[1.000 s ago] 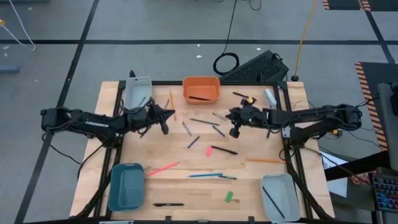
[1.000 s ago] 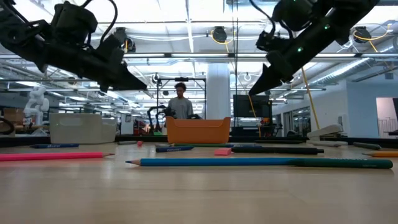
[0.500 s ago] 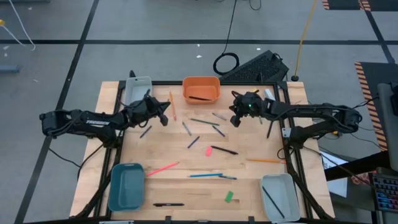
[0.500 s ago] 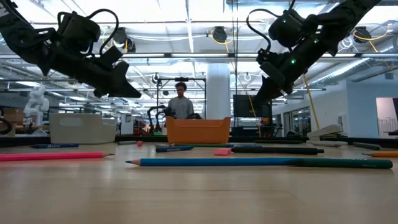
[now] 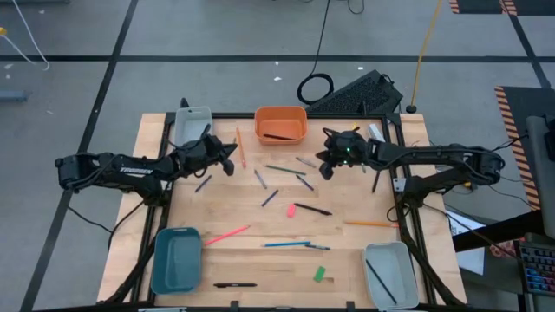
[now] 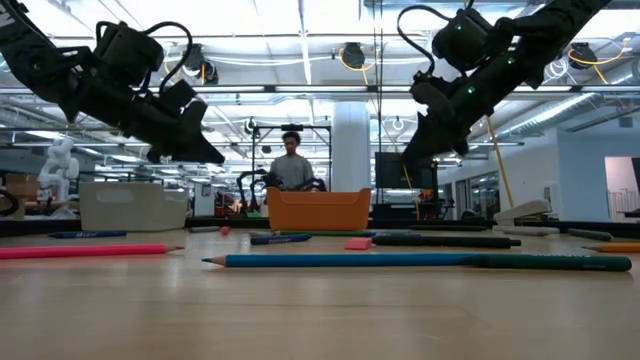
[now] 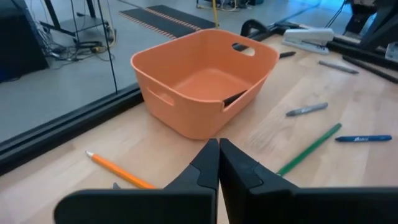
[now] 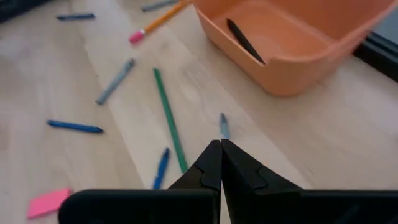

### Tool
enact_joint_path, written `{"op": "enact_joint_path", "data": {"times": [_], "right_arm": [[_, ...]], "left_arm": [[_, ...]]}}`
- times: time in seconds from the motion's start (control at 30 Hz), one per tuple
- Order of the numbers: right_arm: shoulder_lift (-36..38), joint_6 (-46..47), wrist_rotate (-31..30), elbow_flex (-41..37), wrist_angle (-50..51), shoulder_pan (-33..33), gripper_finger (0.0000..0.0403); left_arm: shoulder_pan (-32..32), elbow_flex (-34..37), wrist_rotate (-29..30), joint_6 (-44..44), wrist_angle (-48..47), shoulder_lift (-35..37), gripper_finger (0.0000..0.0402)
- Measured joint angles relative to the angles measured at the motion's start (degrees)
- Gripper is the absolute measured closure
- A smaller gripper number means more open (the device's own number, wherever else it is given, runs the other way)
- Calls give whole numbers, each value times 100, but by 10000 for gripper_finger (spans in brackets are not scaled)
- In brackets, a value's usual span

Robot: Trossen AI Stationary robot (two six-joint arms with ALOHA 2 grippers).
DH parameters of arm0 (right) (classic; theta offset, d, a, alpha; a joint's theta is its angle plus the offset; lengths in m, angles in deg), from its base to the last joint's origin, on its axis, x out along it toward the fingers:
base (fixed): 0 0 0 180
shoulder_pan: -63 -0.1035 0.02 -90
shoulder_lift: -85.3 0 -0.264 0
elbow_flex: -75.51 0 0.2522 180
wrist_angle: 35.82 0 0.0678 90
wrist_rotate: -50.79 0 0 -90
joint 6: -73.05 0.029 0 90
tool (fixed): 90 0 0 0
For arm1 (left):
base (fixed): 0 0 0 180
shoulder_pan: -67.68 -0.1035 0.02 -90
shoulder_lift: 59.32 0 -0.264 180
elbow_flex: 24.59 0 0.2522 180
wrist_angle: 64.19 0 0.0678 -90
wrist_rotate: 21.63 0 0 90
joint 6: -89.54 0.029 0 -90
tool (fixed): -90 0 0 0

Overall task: Sort crayons/erasers/pens/pencils in bins
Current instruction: Put the gray crayon into the top gray bin

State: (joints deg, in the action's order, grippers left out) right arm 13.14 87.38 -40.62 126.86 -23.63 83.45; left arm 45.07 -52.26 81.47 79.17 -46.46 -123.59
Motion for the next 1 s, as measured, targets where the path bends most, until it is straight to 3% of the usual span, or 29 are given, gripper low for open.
{"op": "enact_joint_path", "data": {"times": [0.23,0.57,0.8,1.0], "right_arm": [[-172,-4,-89,473,585,-257,403],[-1176,151,-173,1602,1978,-691,403],[-1502,250,-184,1738,2084,-778,403],[-1499,149,-304,1738,2132,-481,403]], "left_arm": [[2,0,-1,99,12,0,394],[-2,0,-2,105,-10,0,398],[-2,0,-2,9,-4,0,387],[-150,-27,-178,-236,-3,0,398]]}}
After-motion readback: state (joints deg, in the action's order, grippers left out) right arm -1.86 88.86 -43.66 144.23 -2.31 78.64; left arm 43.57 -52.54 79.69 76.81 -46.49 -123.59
